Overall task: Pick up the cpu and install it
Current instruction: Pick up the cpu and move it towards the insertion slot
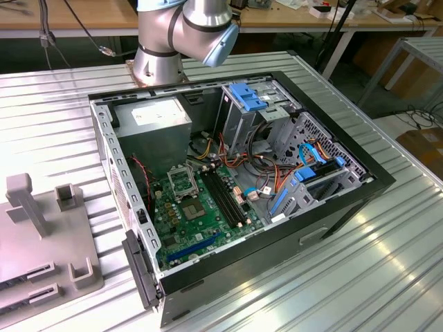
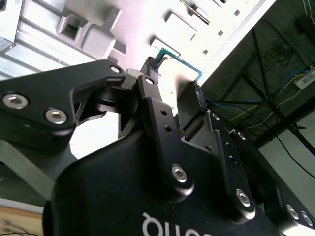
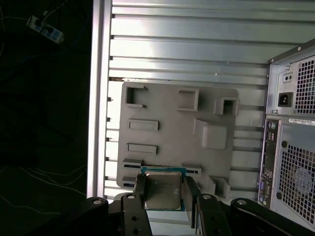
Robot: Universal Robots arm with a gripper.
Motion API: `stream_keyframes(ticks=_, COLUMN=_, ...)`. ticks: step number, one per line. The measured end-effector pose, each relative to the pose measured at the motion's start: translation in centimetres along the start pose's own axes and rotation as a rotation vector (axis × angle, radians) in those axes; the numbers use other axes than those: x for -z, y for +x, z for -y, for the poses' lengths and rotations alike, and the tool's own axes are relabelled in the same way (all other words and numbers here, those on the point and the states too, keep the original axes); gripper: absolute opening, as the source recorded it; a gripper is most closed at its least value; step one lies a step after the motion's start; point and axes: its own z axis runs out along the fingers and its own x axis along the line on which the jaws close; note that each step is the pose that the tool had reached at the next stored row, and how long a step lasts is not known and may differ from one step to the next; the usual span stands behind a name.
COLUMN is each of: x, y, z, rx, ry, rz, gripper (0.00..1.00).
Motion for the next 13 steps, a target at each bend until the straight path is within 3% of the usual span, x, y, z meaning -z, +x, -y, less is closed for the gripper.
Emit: stream_keyframes(ticks=13, x=0.07, y=-0.92, z=0.06, rx=0.0, ry=0.0, rz=0.0003, gripper=0.41)
